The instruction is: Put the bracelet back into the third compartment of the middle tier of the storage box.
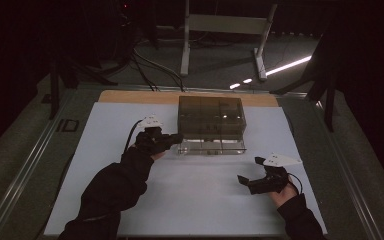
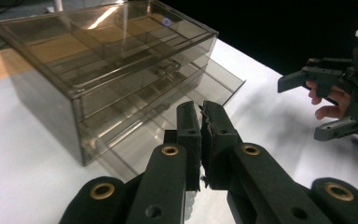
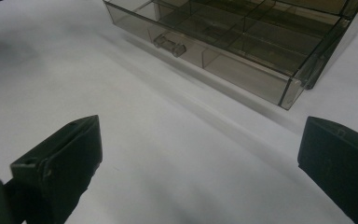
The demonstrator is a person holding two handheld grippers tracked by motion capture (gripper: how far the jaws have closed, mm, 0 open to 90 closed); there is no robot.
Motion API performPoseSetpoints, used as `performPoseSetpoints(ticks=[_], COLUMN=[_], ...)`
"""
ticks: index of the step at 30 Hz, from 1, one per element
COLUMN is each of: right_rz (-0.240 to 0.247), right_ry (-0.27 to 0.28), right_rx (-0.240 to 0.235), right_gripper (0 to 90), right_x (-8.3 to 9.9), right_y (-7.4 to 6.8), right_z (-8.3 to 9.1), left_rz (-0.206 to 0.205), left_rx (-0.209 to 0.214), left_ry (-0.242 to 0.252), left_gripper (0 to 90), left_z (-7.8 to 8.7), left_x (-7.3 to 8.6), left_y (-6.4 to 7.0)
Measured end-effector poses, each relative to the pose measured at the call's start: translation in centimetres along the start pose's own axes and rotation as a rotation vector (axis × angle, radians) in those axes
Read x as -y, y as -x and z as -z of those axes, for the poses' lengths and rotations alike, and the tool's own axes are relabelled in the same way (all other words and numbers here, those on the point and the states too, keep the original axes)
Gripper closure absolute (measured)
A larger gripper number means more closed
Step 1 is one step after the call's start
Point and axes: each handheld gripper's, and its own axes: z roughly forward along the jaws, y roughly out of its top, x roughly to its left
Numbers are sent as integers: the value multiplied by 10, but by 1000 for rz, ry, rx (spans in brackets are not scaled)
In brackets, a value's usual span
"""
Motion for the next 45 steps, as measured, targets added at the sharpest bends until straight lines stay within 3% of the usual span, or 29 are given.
performPoseSetpoints(ticks=[21,35,42,45], right_rz=[0,0,-1,1], right_ry=[3,6,9,9], right_rx=[1,-1,-4,-4], right_gripper=[3,3,3,3], right_x=[0,0,0,0], right_y=[0,0,0,0], right_z=[2,3,3,3], left_rz=[-27,-25,-52,-45], left_rx=[57,102,124,133], left_ry=[-10,14,19,22], left_gripper=[886,886,886,885], left_z=[-37,-67,-79,-82], left_x=[-18,-32,-37,-39], left_y=[10,16,21,22])
